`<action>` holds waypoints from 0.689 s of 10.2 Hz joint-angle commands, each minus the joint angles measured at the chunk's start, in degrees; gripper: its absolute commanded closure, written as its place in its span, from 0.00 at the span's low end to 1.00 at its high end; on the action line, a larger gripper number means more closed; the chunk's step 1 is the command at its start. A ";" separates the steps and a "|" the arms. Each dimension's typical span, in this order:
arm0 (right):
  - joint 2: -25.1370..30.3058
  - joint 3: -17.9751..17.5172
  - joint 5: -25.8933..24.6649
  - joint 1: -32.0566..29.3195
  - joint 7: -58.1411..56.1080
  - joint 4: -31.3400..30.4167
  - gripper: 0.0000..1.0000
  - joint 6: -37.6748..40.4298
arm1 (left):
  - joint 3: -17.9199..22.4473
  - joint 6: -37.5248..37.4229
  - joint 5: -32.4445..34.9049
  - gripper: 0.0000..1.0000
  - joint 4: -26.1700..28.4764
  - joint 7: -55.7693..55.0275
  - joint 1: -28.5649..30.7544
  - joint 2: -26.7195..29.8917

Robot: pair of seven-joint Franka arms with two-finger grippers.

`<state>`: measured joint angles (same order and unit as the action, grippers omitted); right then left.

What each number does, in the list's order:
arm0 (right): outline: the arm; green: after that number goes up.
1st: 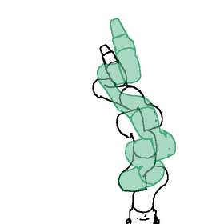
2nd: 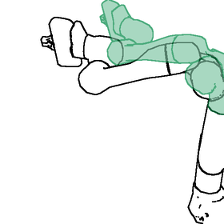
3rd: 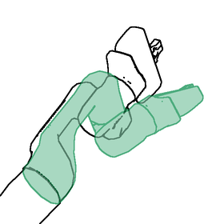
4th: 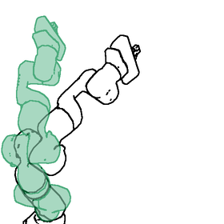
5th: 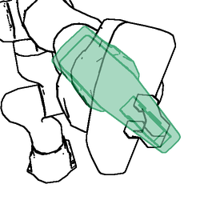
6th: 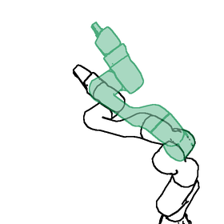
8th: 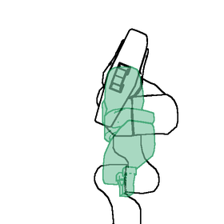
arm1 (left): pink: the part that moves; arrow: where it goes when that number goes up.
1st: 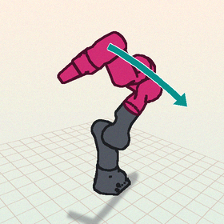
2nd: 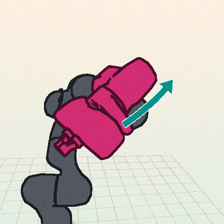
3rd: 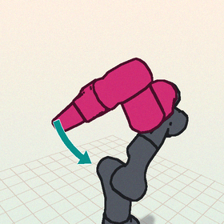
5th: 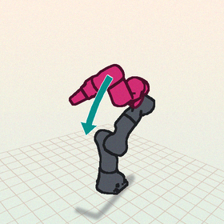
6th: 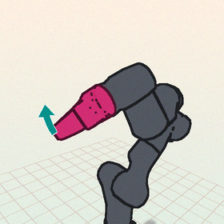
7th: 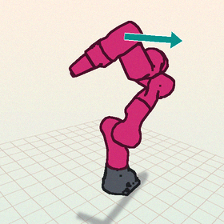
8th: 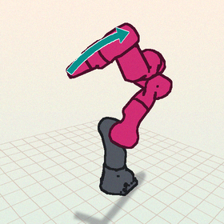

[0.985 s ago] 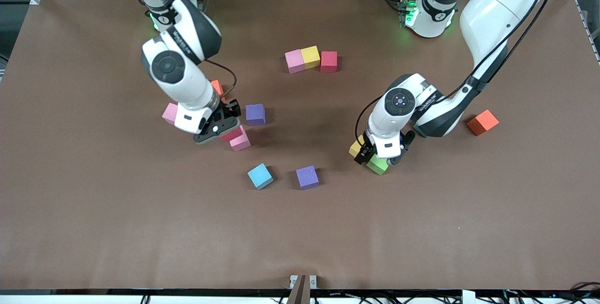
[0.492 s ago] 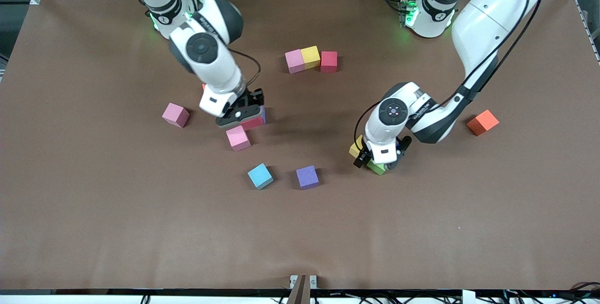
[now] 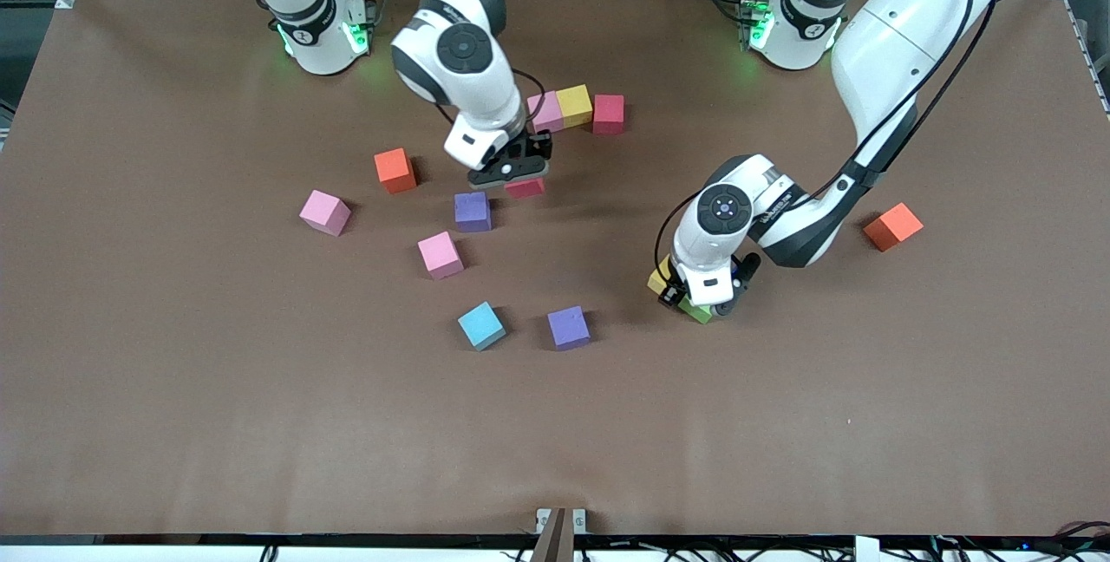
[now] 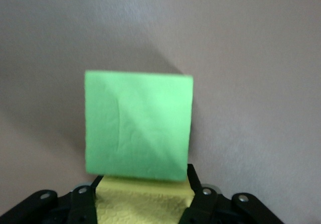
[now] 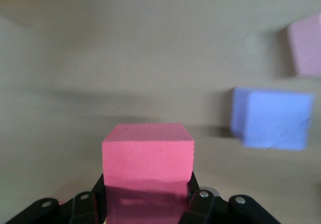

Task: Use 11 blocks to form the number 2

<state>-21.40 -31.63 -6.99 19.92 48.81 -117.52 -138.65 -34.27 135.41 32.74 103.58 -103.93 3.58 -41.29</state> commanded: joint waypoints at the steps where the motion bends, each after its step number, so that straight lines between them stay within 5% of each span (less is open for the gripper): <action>1: -6.26 5.24 -0.48 9.49 9.08 6.66 0.61 -0.04 | -0.36 -2.87 -1.18 1.00 0.04 -0.49 2.21 3.23; 7: -13.57 14.04 -0.13 24.45 23.51 16.35 0.61 0.13 | -0.54 -4.89 -3.29 1.00 0.57 1.09 2.31 6.75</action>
<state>-32.90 -19.45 -7.02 41.58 68.94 -104.32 -139.34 -34.72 131.36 30.87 103.00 -103.79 5.93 -35.81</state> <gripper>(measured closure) 0.405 0.423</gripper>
